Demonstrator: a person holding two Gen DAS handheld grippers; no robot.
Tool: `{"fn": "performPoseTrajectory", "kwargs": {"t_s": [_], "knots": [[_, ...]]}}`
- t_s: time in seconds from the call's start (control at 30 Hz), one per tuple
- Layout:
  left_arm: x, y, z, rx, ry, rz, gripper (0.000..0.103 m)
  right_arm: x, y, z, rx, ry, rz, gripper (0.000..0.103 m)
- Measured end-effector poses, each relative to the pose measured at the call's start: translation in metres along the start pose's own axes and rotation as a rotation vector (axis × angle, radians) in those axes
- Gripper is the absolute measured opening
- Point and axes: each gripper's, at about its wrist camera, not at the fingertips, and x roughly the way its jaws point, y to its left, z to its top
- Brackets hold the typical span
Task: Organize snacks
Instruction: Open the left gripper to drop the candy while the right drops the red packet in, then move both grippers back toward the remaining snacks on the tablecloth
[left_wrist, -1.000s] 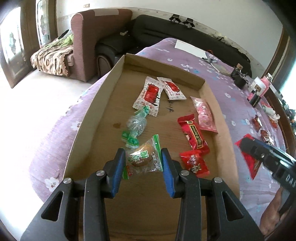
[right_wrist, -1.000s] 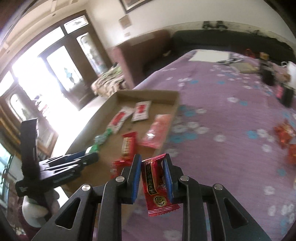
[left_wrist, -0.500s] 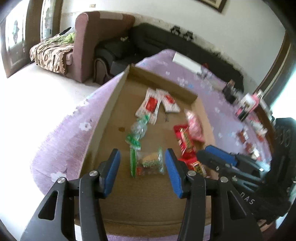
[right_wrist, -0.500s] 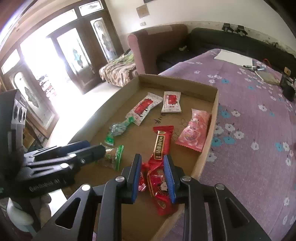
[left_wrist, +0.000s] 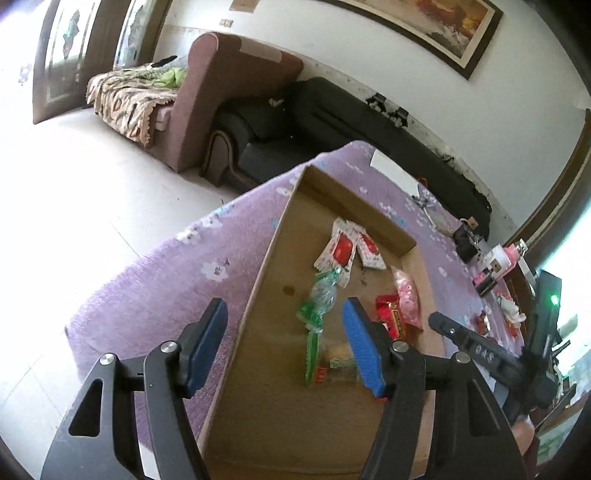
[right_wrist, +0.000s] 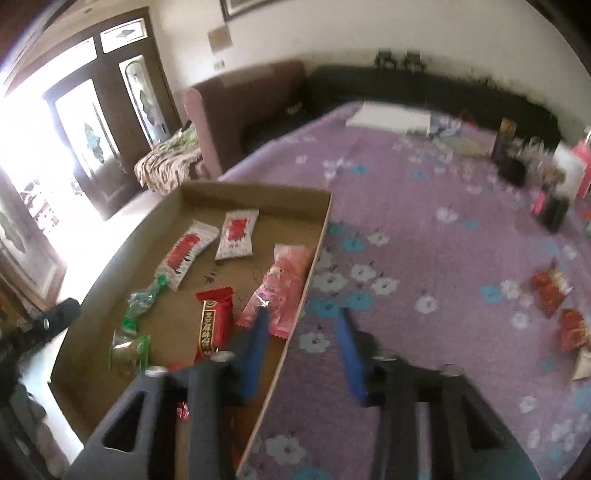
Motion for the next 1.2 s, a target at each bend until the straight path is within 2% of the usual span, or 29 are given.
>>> {"fn": "performPoseTrajectory", "kwargs": {"t_s": [0.03, 0.07, 0.13, 0.23, 0.37, 0.5, 0.6, 0.67, 0.73, 0.77, 0.83, 0.97, 1.07, 1.2], "knots": [[0.005, 0.0, -0.001, 0.005, 0.014, 0.001, 0.064, 0.007, -0.004, 0.001, 0.022, 0.029, 0.023, 0.008], [0.012, -0.001, -0.001, 0.01, 0.028, 0.003, 0.064, 0.012, -0.01, 0.001, 0.062, 0.051, 0.071, 0.008], [0.02, -0.004, -0.003, 0.014, 0.053, 0.002, 0.064, 0.012, -0.018, 0.001, 0.097, 0.054, 0.093, 0.007], [0.034, -0.015, -0.005, 0.022, 0.089, -0.018, 0.064, 0.005, -0.027, -0.004, 0.103, 0.047, 0.038, 0.007], [0.052, -0.044, -0.007, 0.087, 0.117, -0.032, 0.064, -0.004, -0.049, -0.009, 0.133, 0.034, -0.012, 0.007], [0.065, -0.062, -0.004, 0.128, 0.133, -0.01, 0.064, -0.007, -0.075, -0.006, 0.189, 0.024, -0.041, 0.007], [0.058, -0.062, -0.004, 0.109, 0.133, -0.021, 0.064, -0.008, -0.081, -0.004, 0.173, 0.021, -0.019, 0.012], [0.046, -0.062, -0.006, 0.113, 0.12, -0.011, 0.064, -0.015, -0.089, -0.006, 0.214, 0.005, 0.034, 0.013], [0.032, -0.064, -0.006, 0.116, 0.111, -0.015, 0.064, -0.028, -0.099, -0.008, 0.236, -0.021, 0.077, 0.027], [0.027, -0.066, -0.006, 0.122, 0.104, -0.02, 0.064, -0.037, -0.105, -0.01, 0.231, -0.045, 0.073, 0.03], [0.013, -0.074, -0.006, 0.148, 0.077, -0.014, 0.064, -0.062, -0.123, -0.014, 0.208, -0.107, 0.012, 0.032], [-0.003, -0.101, -0.013, 0.193, 0.05, -0.066, 0.067, -0.109, -0.169, -0.029, 0.21, -0.195, -0.133, 0.037], [-0.009, -0.132, -0.026, 0.27, 0.044, -0.101, 0.067, -0.132, -0.214, -0.041, 0.246, -0.218, -0.253, 0.038], [-0.007, -0.175, -0.05, 0.398, 0.067, -0.144, 0.067, -0.149, -0.265, -0.058, 0.35, -0.214, -0.318, 0.039]]}}
